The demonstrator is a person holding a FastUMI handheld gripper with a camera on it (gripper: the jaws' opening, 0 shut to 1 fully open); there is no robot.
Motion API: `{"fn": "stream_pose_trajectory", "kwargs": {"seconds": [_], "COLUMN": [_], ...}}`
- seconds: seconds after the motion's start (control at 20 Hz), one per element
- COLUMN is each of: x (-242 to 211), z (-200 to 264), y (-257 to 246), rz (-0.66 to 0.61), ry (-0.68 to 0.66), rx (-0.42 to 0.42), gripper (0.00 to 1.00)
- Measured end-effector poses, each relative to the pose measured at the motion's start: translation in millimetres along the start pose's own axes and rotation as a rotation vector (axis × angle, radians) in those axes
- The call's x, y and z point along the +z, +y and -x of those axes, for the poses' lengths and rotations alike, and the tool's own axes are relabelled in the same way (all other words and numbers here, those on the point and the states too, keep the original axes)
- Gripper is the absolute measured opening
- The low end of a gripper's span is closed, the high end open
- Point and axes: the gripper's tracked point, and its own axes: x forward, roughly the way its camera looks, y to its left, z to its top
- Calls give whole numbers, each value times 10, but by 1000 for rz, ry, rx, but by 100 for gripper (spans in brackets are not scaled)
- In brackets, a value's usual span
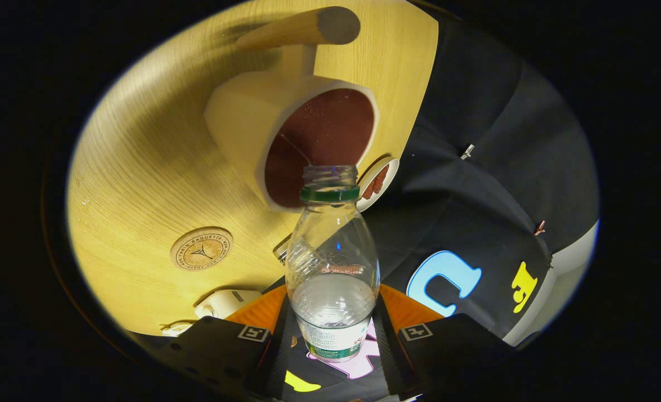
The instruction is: Take the bottle from table, then pour the juice into the cup, finally place the bottle on the coaster
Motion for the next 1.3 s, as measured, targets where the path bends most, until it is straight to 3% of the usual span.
{"fn": "stream_pose_trajectory", "kwargs": {"seconds": [1.0, 1.3], "x": [-73, -276], "z": [16, 187], "y": [-21, 1], "rz": [-11, -248], "ry": [17, 60], "rx": [-17, -12], "gripper": [70, 70]}}
